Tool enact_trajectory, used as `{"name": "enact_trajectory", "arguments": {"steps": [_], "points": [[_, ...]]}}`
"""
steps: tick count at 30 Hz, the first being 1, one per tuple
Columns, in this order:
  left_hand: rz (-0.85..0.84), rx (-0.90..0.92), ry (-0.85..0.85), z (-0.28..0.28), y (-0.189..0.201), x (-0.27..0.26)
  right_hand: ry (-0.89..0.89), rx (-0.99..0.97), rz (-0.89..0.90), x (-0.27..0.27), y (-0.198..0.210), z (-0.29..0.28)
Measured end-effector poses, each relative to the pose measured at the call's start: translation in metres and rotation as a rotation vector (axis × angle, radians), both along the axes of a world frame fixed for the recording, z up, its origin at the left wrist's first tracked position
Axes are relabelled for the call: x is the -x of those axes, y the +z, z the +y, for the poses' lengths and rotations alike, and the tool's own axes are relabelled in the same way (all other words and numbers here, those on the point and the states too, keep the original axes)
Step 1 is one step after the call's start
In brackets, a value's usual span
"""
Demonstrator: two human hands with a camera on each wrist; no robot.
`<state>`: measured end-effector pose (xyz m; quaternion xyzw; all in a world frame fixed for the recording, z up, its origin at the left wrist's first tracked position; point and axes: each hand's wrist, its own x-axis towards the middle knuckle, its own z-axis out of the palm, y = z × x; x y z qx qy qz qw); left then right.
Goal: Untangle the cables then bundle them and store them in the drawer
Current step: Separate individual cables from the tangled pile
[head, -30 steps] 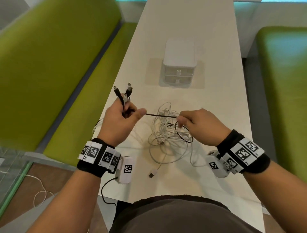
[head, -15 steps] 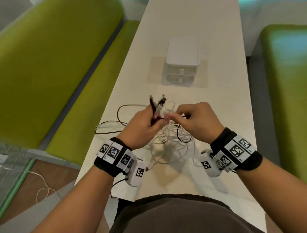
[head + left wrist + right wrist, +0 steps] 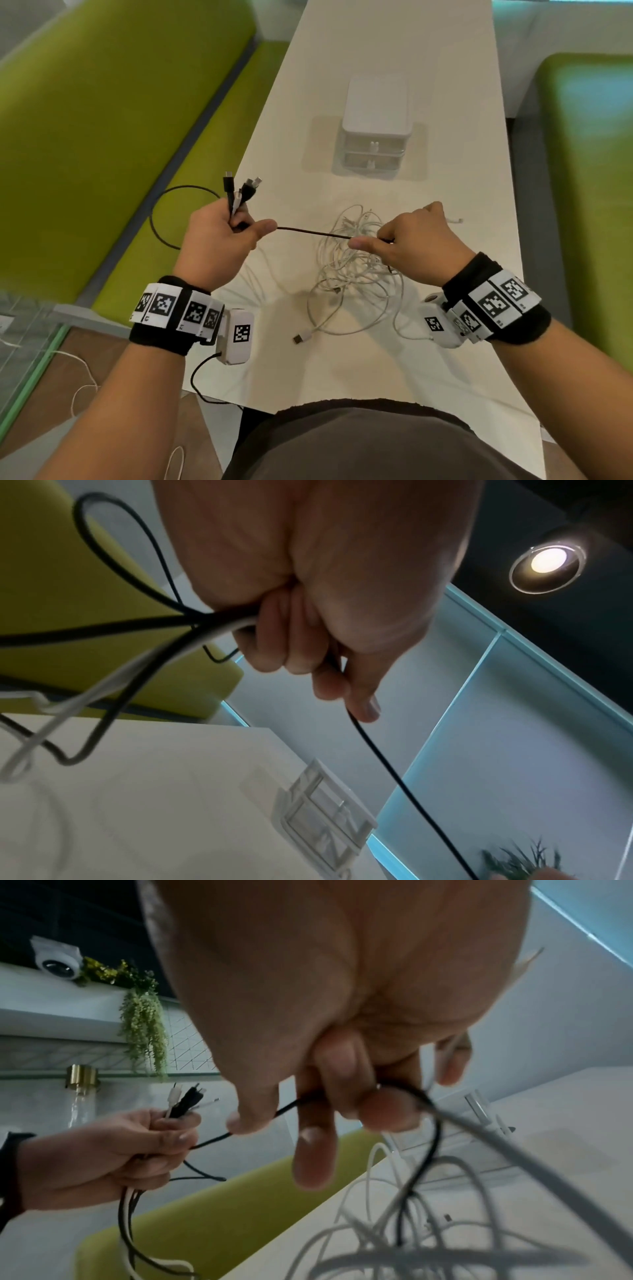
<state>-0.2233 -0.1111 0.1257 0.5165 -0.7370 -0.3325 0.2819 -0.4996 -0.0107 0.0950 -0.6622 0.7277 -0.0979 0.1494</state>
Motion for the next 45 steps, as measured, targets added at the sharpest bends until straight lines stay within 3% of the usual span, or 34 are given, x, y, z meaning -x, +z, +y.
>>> {"name": "enact_trajectory", "arguments": {"steps": [2,8,10,12,15,17,21,25,27,29,31,34,36,39,42,45], "points": [[-0.023,0.038,0.047,-0.003,-0.003,-0.004,-0.016,-0.051,0.050,0.001,-0.001,-0.002],[-0.271,0.199,0.210,-0.004,-0.021,0.000,0.024,0.113,-0.146,0.006,-0.007,-0.003],[-0.219,0.267,0.114,0.008,-0.023,0.014,0.043,0.126,-0.150,0.001,-0.003,-0.002],[-0.115,0.256,-0.085,0.024,-0.022,0.033,0.087,0.043,-0.132,-0.007,0.000,-0.001],[-0.131,0.073,-0.406,0.048,-0.024,0.056,0.164,0.138,-0.204,-0.019,0.005,0.000],[-0.131,-0.041,-0.470,0.051,-0.025,0.061,0.087,0.204,-0.183,-0.018,0.010,0.001],[-0.020,0.036,-0.278,0.035,-0.025,0.050,0.000,0.047,-0.048,-0.003,0.005,0.003],[-0.014,0.122,-0.130,0.017,-0.018,0.030,0.084,0.014,-0.337,0.003,-0.005,0.004],[-0.049,0.177,-0.075,0.008,-0.016,0.019,0.003,0.032,-0.415,0.004,-0.006,0.005],[-0.110,0.215,-0.032,0.001,-0.016,0.009,-0.051,0.080,-0.344,0.008,-0.010,0.004],[-0.184,0.243,-0.023,-0.003,-0.019,0.001,0.005,0.108,-0.237,0.009,-0.013,0.003],[-0.282,0.235,-0.002,-0.008,-0.022,-0.008,0.108,0.129,-0.295,0.008,-0.016,-0.001],[-0.351,0.181,0.037,-0.011,-0.023,-0.010,0.088,0.150,-0.304,0.006,-0.017,-0.001],[-0.450,0.197,0.025,-0.003,-0.025,0.000,0.035,0.157,-0.169,-0.002,-0.017,0.000],[-0.236,0.076,-0.170,0.021,-0.025,0.024,0.072,0.190,-0.232,-0.018,-0.015,0.000],[0.007,-0.311,-0.425,0.039,-0.024,0.045,0.077,0.265,-0.508,-0.029,-0.013,-0.002]]}}
